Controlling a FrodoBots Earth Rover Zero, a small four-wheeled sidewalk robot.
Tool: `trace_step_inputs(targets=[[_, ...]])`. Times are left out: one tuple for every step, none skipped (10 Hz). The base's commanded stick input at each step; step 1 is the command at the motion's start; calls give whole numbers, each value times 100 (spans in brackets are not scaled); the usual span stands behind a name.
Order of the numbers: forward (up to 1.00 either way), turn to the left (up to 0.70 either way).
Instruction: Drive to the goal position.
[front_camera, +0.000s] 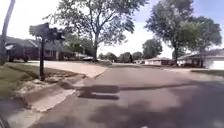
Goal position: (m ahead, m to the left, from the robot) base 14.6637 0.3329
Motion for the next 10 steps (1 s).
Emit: trace_step_inputs(targets=[[100, 0], [100, 0], [100, 0], [100, 0], [100, 0], [100, 0], [100, 0], [100, 0], [100, 0], [100, 0]])
